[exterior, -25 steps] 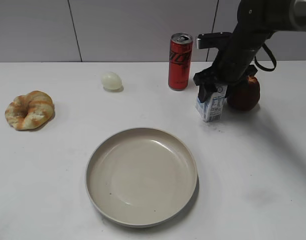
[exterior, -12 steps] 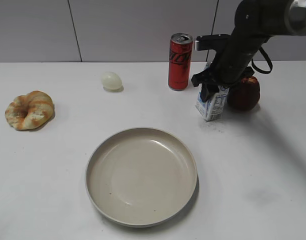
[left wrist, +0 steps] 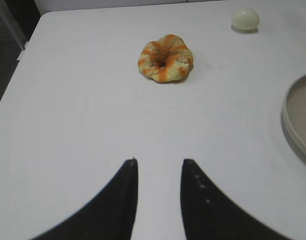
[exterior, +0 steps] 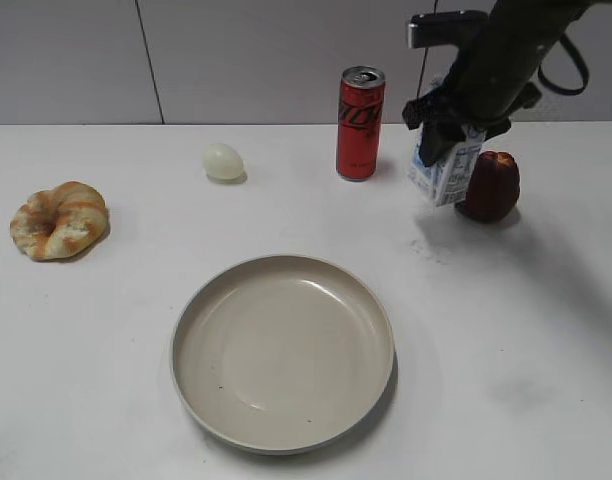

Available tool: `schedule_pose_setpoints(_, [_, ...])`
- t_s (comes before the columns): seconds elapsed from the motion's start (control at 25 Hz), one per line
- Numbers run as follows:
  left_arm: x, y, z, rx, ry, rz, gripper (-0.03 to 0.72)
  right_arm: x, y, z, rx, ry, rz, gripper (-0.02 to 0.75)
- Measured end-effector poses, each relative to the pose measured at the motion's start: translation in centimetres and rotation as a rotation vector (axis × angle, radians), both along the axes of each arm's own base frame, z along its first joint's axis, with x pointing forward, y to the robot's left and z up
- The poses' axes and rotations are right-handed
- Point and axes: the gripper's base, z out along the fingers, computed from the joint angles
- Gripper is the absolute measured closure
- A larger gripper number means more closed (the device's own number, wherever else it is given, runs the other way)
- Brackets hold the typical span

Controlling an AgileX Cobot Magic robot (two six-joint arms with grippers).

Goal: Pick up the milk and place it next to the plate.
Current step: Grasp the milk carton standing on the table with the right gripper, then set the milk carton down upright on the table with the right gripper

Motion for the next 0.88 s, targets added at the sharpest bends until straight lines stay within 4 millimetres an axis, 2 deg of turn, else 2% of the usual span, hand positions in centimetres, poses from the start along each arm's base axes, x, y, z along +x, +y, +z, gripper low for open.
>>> schedule_pose_setpoints(0.2, [0.0,0.0,0.0,0.000,0.000,0.000,0.461,-2.4,-0.3,3.9,-0.014,-0.032,0.017,0.431])
schedule_pose_setpoints(0.32, [0.0,0.0,0.0,0.000,0.000,0.000,0.461,-5.1,0.3,4.4,-0.050,-0.011,0.026,0.431])
schedule_pose_setpoints(0.48, [0.0,0.0,0.0,0.000,0.000,0.000,0.461,-9.1,1.4,2.8,-0.072,0.068,0.005,0.431])
schedule_pose_setpoints(0.64, [0.0,0.0,0.0,0.000,0.000,0.000,0.461,-12.8,3.0,0.9,-0.068,0.067,-0.020,0.432])
schedule_pose_setpoints(0.76, [0.0,0.0,0.0,0.000,0.000,0.000,0.461,-14.8,4.1,-0.8,-0.076,0.064,-0.054,0.432])
schedule_pose_setpoints(0.88, [0.0,0.0,0.0,0.000,0.000,0.000,0.461,-15.9,4.6,-2.2,-0.089,0.036,-0.095,0.432])
